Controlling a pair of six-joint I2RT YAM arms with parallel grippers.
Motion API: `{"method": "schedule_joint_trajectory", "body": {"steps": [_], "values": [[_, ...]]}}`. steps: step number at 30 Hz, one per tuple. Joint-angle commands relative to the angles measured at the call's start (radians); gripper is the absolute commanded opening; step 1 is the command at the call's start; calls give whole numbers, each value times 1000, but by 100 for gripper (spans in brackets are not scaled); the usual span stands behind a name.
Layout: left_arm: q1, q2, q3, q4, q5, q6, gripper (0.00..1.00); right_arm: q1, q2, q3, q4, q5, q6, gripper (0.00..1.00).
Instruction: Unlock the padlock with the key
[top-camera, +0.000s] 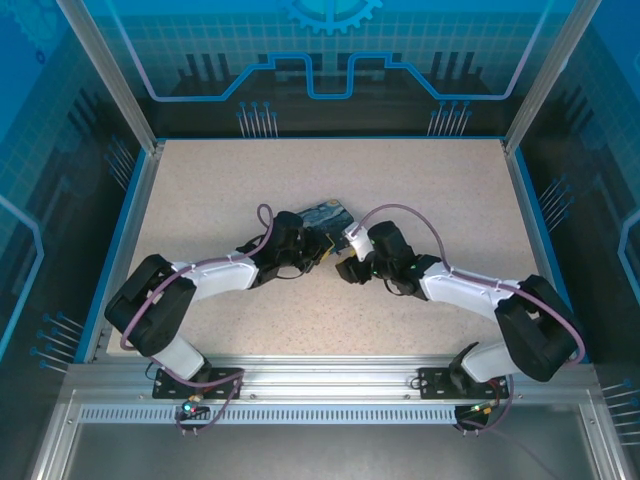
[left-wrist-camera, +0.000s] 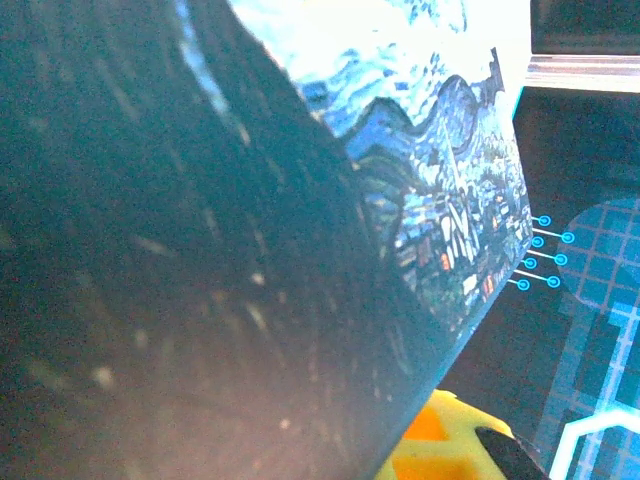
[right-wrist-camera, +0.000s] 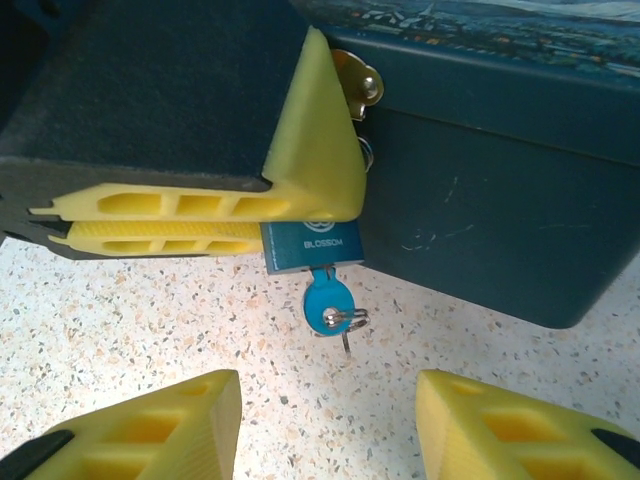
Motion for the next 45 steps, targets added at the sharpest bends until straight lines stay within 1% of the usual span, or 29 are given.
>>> {"method": "schedule_joint_trajectory", "body": {"steps": [1, 6, 14, 20, 31, 37, 39, 41, 43, 45], "values": [[7, -31, 43, -10, 33, 29, 0, 15, 22, 22, 49, 5, -15, 50], [7, -25, 45, -9, 39, 27, 0, 19, 48, 46, 50, 5, -24, 50], [7, -20, 52, -8, 41, 28, 0, 19, 92, 89, 49, 10, -33, 46], [7, -16, 62, -18, 44, 32, 0, 19, 126, 103, 47, 11, -48, 40], [9, -12, 70, -31, 43, 40, 0, 11, 136, 101, 46, 21, -61, 34], [7, -5, 74, -58, 37, 61, 0, 11, 130, 125, 14, -18, -65, 20], [7, 1, 76, -70, 34, 74, 0, 8, 129, 137, -8, -54, -64, 10], [9, 7, 77, -71, 33, 83, 0, 2, 131, 147, -24, -97, -54, 4], [8, 15, 76, -69, 32, 88, 0, -12, 133, 157, -39, -158, -33, 0], [9, 19, 74, -69, 29, 94, 0, -33, 130, 158, -39, -230, -1, 0]]}}
